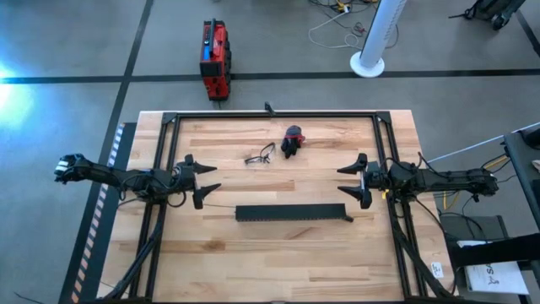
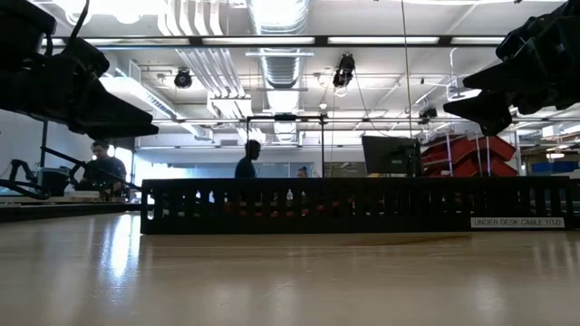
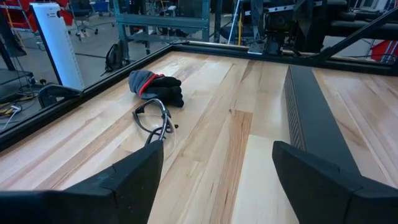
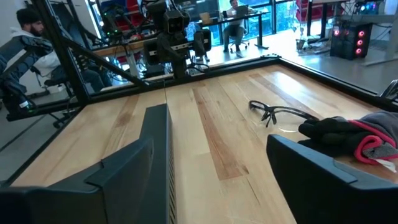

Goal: Ziptie cables
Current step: Return to Home Position

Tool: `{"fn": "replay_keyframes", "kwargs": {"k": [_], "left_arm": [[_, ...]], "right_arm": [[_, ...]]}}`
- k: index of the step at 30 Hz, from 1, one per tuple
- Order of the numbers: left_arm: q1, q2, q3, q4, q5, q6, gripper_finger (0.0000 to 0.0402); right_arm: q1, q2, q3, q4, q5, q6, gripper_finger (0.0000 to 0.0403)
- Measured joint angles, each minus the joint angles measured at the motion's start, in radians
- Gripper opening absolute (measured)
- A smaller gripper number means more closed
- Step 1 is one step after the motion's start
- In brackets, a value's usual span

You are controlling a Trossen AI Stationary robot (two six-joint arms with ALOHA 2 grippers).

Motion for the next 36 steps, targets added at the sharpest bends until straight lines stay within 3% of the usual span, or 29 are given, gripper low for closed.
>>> {"fn": "replay_keyframes", "kwargs": {"k": [22,36], "left_arm": [[0.000,0.000,0.000,0.000,0.000,0.000,0.0275],[0.000,0.000,0.000,0.000,0.000,0.000,0.0274]], "right_arm": [[0.000,0.000,0.000,0.000,0.000,-0.001,0.0270],[0.000,0.000,0.000,0.000,0.000,-0.002,0.0299]]}}
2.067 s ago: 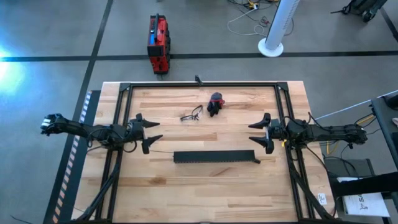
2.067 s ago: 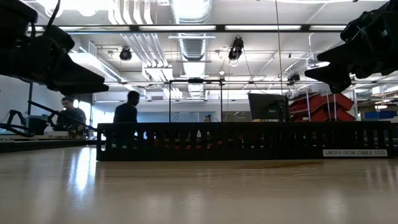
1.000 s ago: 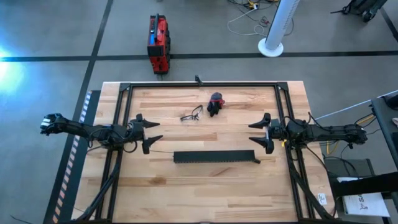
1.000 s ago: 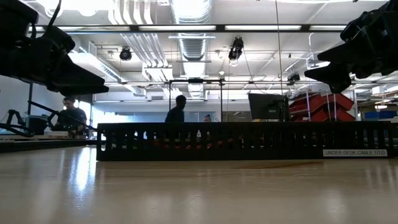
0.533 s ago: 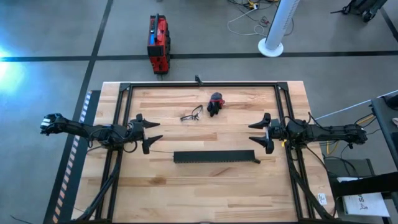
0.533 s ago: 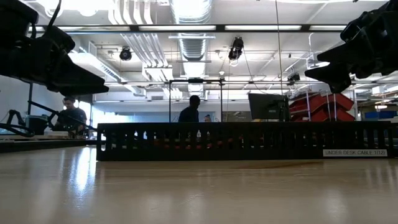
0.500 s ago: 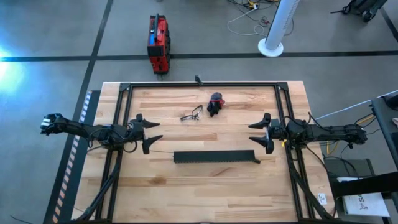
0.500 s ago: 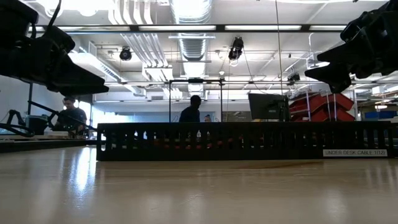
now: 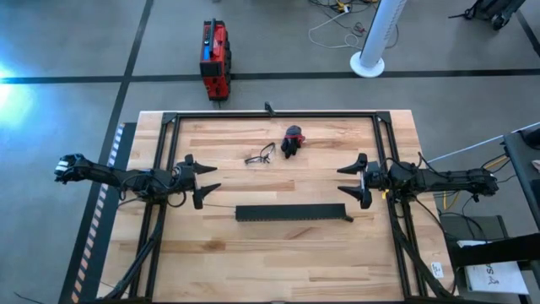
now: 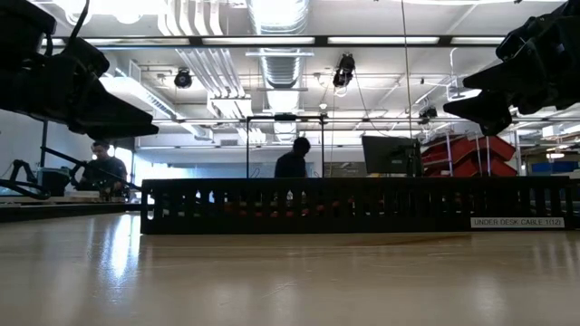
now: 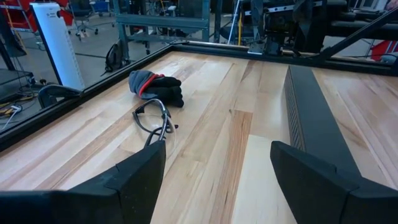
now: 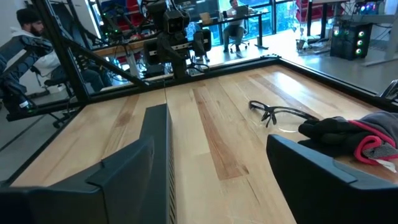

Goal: Ziptie cables
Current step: Return to Home Position

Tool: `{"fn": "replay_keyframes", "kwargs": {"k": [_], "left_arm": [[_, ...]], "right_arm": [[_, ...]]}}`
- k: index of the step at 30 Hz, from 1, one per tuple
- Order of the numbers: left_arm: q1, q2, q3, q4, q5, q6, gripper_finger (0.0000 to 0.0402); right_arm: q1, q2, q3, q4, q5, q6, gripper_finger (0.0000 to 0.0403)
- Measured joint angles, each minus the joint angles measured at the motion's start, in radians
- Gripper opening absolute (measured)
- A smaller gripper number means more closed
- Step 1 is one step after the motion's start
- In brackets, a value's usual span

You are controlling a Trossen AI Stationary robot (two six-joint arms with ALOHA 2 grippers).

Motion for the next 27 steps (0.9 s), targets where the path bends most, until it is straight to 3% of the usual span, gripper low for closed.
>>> {"fn": "replay_keyframes", "kwargs": {"k": [8,27], "left_arm": [[0.000,0.000,0.000,0.000,0.000,0.000,0.0274],[0.000,0.000,0.000,0.000,0.000,0.000,0.0274]], "right_arm": [[0.000,0.000,0.000,0.000,0.000,0.001,0.0309],[0.000,0.000,0.000,0.000,0.000,0.002,0.0277]]}}
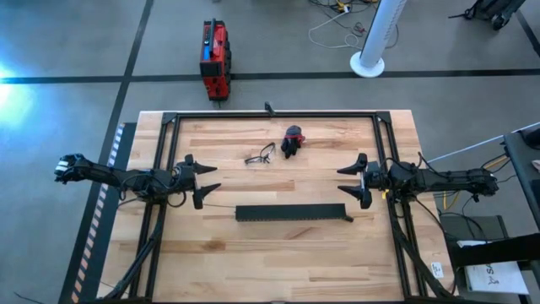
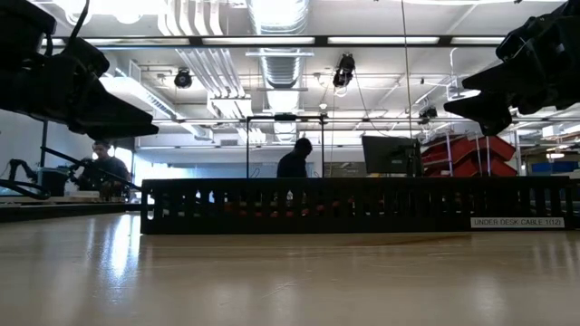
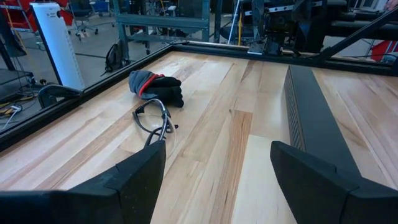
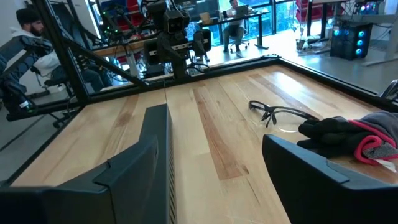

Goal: Ziptie cables
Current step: Return to Home Position

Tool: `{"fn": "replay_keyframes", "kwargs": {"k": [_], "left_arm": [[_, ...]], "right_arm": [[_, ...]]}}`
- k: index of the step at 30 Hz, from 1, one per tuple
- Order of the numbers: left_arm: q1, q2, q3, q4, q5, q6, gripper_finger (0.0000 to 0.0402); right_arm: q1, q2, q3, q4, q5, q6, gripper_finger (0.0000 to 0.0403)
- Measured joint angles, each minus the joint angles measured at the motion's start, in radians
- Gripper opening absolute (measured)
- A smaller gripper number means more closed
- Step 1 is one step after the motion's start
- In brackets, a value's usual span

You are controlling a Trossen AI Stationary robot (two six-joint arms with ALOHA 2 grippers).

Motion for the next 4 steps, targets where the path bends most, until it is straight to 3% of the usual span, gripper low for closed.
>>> {"fn": "replay_keyframes", "kwargs": {"k": [4], "left_arm": [[0.000,0.000,0.000,0.000,0.000,0.000,0.0274]], "right_arm": [[0.000,0.000,0.000,0.000,0.000,-0.001,0.0272]]}}
